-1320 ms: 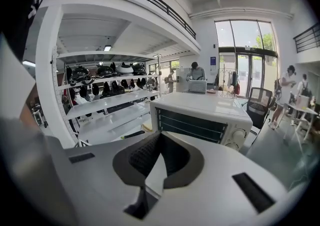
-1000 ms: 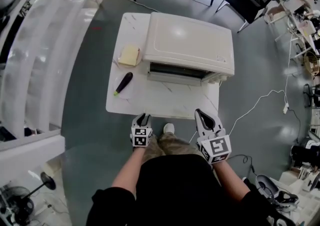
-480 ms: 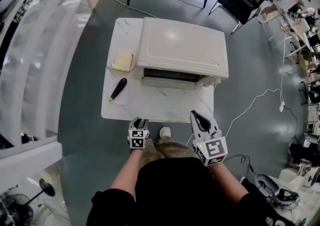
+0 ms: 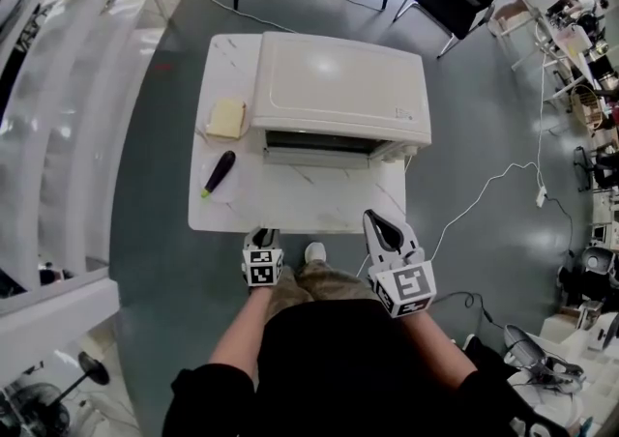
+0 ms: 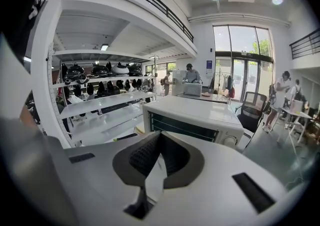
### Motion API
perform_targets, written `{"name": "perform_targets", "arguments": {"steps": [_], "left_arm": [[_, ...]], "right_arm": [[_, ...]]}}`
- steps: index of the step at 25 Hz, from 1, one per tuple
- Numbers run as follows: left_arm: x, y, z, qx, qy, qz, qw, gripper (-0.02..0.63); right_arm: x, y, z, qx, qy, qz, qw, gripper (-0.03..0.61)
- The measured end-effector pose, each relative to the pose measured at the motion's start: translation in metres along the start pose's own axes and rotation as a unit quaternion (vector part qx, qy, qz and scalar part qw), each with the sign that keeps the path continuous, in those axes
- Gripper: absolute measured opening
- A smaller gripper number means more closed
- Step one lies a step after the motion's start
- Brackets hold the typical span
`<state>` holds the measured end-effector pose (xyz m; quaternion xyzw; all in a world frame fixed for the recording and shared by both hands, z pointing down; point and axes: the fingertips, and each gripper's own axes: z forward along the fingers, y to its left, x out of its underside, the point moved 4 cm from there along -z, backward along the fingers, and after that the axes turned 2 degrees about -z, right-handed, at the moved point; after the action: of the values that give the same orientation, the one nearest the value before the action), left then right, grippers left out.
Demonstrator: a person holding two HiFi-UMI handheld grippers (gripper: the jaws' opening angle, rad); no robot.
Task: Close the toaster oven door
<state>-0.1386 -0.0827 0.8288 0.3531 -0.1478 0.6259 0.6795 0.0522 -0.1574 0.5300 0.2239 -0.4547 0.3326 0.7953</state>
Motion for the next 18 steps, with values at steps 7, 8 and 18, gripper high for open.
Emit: {"name": "perform_targets", "arguments": {"steps": [7,8,18], "left_arm": [[-0.008,-0.003,-0.009,0.003,0.001,0.0,1.0,0.087],[-0.009,-0.003,-0.009,0.004,0.0,0.0,1.0,0.087],[-0.024,-0.011,-0.026,-0.005,-0.006,-0.018,0.9998,0.084]], "right_arm": [[-0.004,-0.001,-0.001,-0.001,-0.008,0.003,1.0,0.021],[-0.005,-0.002,-0.001,0.0,-0.01,0.004,1.0,0.021],[-0.017,-0.008,-0.014,-0.005,-0.032,0.019,0.999,0.021]]}}
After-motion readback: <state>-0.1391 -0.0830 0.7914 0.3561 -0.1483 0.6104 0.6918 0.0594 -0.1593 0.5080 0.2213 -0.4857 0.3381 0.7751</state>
